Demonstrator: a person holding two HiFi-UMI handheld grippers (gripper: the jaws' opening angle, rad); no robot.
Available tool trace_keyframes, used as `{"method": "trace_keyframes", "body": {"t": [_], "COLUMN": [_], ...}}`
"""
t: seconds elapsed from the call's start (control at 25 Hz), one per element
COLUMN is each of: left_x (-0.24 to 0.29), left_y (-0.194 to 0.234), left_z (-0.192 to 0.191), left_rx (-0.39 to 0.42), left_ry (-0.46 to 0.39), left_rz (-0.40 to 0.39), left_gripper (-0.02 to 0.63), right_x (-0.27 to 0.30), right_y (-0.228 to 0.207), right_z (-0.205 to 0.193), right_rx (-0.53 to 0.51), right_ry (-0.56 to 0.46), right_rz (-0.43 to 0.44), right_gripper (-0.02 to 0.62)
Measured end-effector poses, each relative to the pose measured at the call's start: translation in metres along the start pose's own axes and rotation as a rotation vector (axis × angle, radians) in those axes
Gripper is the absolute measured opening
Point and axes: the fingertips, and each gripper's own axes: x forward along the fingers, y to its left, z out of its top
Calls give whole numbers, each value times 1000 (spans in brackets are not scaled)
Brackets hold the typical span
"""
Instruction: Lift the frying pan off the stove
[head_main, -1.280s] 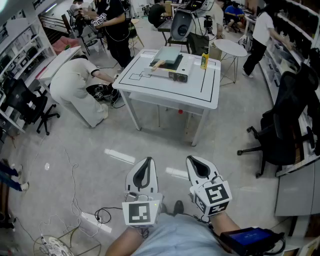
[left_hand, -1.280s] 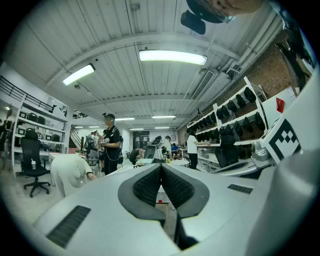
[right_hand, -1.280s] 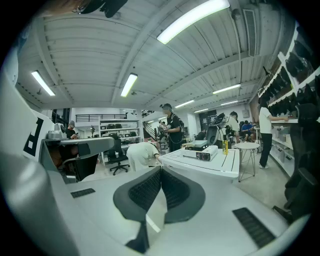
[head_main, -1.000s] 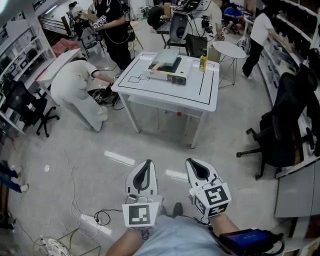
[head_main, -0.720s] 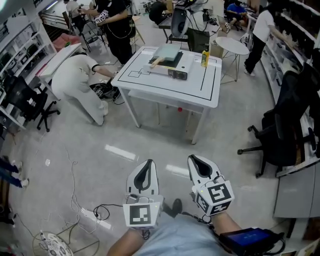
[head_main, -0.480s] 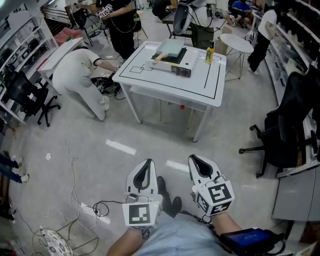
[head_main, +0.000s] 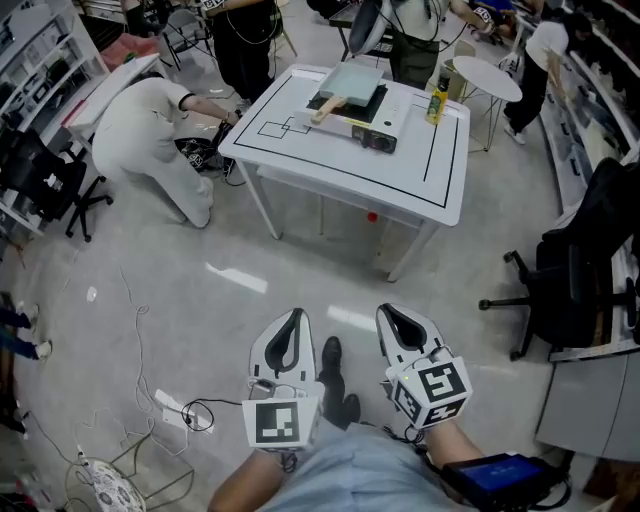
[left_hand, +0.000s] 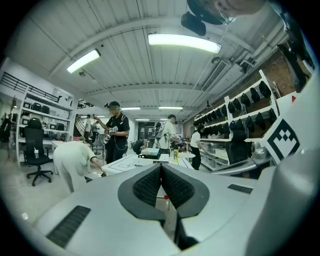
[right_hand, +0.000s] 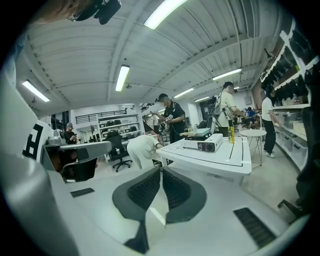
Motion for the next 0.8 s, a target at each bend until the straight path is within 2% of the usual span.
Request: {"method": "trace_keyframes", "body": {"t": [0.24,0.44,0.6,0.8], "left_x": [72,126,156,184], "left_y": [42,77,100,110], "left_z": [14,34,54,71], "left_rx": [3,2,2,5], "left_ry": [7,-8,-48,-78], "left_rz": [-4,-22,-33,-62], "left_gripper": [18,18,18,18], "right_x": [76,133,161,179], "right_y": [-19,-33,-35,-45], "right_z": [27,65,94,121], "right_rx": [16,7,-20,-31], "right_ry": [13,-4,-30,-59], "right_rz": [10,-8,-18,-47], "right_gripper": [49,51,51,51]}}
